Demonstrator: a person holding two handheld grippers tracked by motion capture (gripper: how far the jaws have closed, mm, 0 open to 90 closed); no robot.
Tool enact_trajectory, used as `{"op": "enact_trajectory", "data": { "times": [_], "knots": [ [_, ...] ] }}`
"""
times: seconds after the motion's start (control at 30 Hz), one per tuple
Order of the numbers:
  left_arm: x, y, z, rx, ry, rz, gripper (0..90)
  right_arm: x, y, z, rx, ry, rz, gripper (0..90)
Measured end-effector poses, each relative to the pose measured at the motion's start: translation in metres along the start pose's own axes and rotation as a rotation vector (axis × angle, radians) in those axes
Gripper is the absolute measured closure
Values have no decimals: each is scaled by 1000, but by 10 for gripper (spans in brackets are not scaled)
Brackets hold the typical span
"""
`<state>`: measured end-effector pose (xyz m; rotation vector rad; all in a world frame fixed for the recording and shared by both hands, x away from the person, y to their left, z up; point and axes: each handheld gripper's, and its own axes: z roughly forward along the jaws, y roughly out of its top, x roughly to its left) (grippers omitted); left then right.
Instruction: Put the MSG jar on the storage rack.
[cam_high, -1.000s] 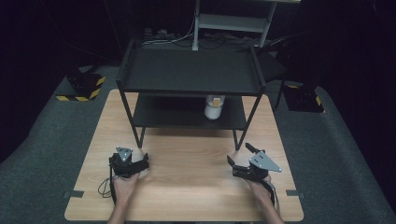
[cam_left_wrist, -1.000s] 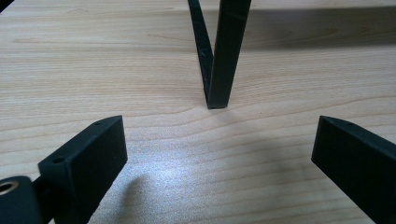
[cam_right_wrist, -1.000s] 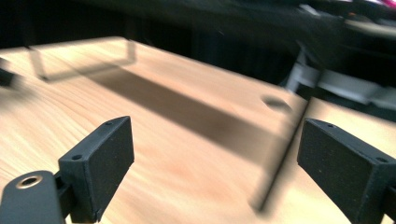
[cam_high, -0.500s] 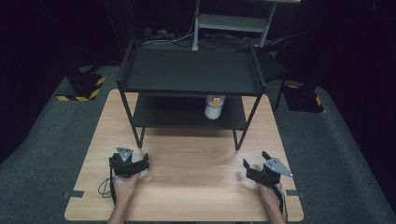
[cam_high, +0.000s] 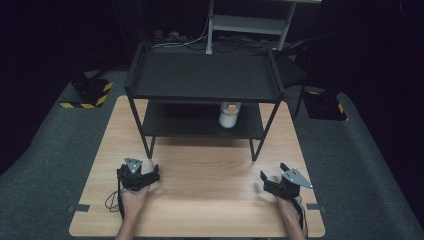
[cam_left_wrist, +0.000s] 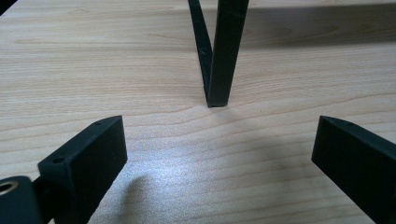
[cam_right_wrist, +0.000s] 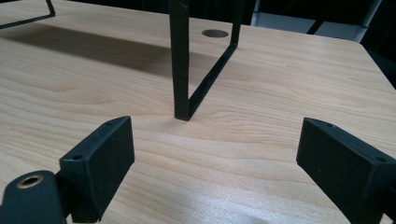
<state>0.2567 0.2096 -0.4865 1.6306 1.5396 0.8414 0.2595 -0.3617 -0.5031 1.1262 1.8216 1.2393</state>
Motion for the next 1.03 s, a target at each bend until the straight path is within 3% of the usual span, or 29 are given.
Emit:
{"op": "enact_trajectory", "data": {
  "times": [0.43, 0.67, 0.9, 1.03],
  "knots": [
    [0, 0, 0, -1, 0, 1, 34, 0, 2, 1, 15, 6, -12, 107],
    [-1, 0, 0, -1, 2, 4, 34, -1, 2, 0, 16, 23, -52, 99],
    [-1, 0, 0, -1, 2, 3, 33, -4, -2, -3, -8, 31, -47, 85],
    [-1, 0, 0, -3, 2, 2, 33, -6, -1, -5, -4, 41, -27, 127]
  ]
}}
